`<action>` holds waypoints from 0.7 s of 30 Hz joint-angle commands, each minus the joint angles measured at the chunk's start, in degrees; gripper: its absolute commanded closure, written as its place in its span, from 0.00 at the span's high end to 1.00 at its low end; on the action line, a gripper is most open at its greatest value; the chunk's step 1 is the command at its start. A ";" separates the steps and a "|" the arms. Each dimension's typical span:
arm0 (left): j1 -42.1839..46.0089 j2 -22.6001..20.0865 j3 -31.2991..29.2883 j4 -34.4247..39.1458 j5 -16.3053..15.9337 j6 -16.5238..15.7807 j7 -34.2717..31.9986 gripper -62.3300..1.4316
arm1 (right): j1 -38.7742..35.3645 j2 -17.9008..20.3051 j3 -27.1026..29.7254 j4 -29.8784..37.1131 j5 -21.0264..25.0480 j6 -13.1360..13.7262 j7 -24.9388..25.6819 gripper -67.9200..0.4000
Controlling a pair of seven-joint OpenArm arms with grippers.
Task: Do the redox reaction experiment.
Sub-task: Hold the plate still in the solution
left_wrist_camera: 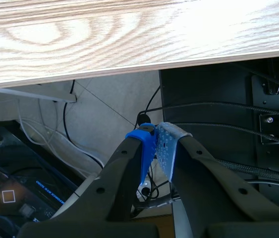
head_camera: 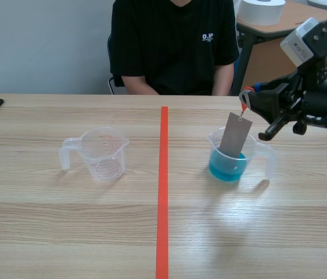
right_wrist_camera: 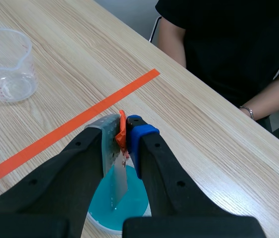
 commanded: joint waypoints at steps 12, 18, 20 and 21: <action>0.15 0.15 -0.31 0.50 0.04 -0.31 -0.59 0.10 | 0.66 0.81 -0.13 0.81 -0.20 0.02 -0.04 0.03; 0.15 0.15 -0.31 0.50 0.04 -0.33 -0.59 0.10 | 0.66 1.11 -0.02 1.81 -0.20 0.04 -0.09 0.03; 0.13 0.15 -0.31 0.50 0.04 -0.33 -0.59 0.10 | 0.66 1.11 0.48 2.32 0.07 0.04 -0.48 0.03; 0.13 0.15 -0.31 0.50 0.04 -0.33 -0.59 0.10 | 0.66 1.11 0.74 2.60 0.39 0.07 -0.74 0.03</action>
